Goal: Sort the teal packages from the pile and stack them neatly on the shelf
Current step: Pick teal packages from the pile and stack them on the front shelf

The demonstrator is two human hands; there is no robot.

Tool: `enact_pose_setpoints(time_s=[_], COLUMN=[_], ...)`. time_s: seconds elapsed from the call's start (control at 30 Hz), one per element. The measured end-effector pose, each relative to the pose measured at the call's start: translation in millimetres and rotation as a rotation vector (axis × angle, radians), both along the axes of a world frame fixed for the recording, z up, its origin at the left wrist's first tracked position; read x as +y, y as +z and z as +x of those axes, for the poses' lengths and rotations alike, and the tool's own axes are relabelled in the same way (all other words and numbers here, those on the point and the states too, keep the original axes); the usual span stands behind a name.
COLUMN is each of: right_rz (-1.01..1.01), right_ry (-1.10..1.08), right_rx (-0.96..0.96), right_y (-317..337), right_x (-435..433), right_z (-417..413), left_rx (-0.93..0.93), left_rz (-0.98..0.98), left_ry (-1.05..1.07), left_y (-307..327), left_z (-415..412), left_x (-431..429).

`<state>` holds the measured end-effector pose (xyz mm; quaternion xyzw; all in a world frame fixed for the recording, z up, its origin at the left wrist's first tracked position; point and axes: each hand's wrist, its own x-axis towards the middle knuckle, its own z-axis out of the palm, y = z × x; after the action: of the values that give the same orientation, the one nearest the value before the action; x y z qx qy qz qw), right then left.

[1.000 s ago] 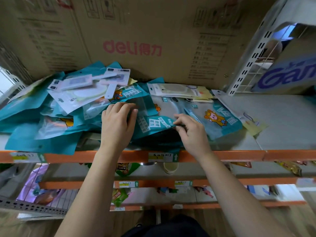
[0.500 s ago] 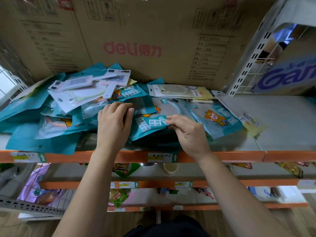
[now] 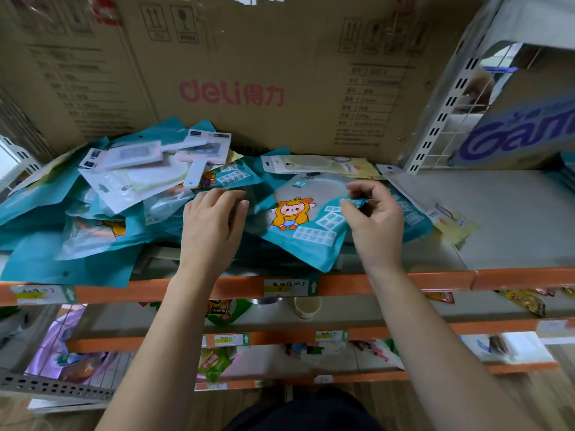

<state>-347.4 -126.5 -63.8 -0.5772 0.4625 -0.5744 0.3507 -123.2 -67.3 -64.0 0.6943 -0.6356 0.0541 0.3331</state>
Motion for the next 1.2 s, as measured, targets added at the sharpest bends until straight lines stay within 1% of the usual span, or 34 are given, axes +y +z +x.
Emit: enact_pose_setpoints(time_s=[0.07,0.17,0.23,0.3,0.37,0.4,0.47,0.63,0.7,0.83,0.93,1.0,1.07,1.2], right_rz=[0.148,0.245,0.35,0.475,0.549,0.558,0.531,0.451,0.463,0.57,0.604,0.613,0.632,0.653], right_ry=[-0.065,-0.204,-0.241,-0.174,-0.035,0.018,0.041,-0.156,-0.207,-0.274,-0.279,-0.255,-0.225,-0.191], right_rx=[-0.112,-0.27,-0.353,-0.37,-0.301,-0.253,-0.191,-0.121,-0.144,-0.236,-0.269,-0.275,-0.263,-0.248], right_y=[2,2,0,-2,-4,-4,-5,-6,-9,-20,-27,-31,-34,-39], right_x=[-5,-9,-10,-11,-12,-12,-16,-27,-31,-36,-40,-41,-43,-47], right_z=[-5,-14,-21,-29,-36,-40,-50,-99,-125,-167,-185,-192,-197,-199], left_rx=[-0.006,-0.007,-0.007,-0.012,-0.02,-0.022,-0.021,0.01,0.044,0.058,0.049,0.072,0.147,0.401], left_rz=[0.002,0.023,0.032,0.036,0.038,0.038,0.035,0.045,0.058,0.104,0.169,0.23,0.262,0.276], left_ry=[-0.014,-0.029,-0.035,-0.04,-0.047,-0.051,-0.065,-0.13,-0.156,-0.163,-0.152,-0.106,-0.047,0.05], left_y=[-1,-3,-5,-7,-8,-9,-10,-10,-11,-15,-19,-22,-26,-31], left_z=[-3,-9,-12,-15,-19,-22,-30,-59,-75,-108,-129,-141,-153,-165], left_x=[-2,-4,-6,-7,-9,-10,-13,-25,-30,-44,-57,-65,-73,-86])
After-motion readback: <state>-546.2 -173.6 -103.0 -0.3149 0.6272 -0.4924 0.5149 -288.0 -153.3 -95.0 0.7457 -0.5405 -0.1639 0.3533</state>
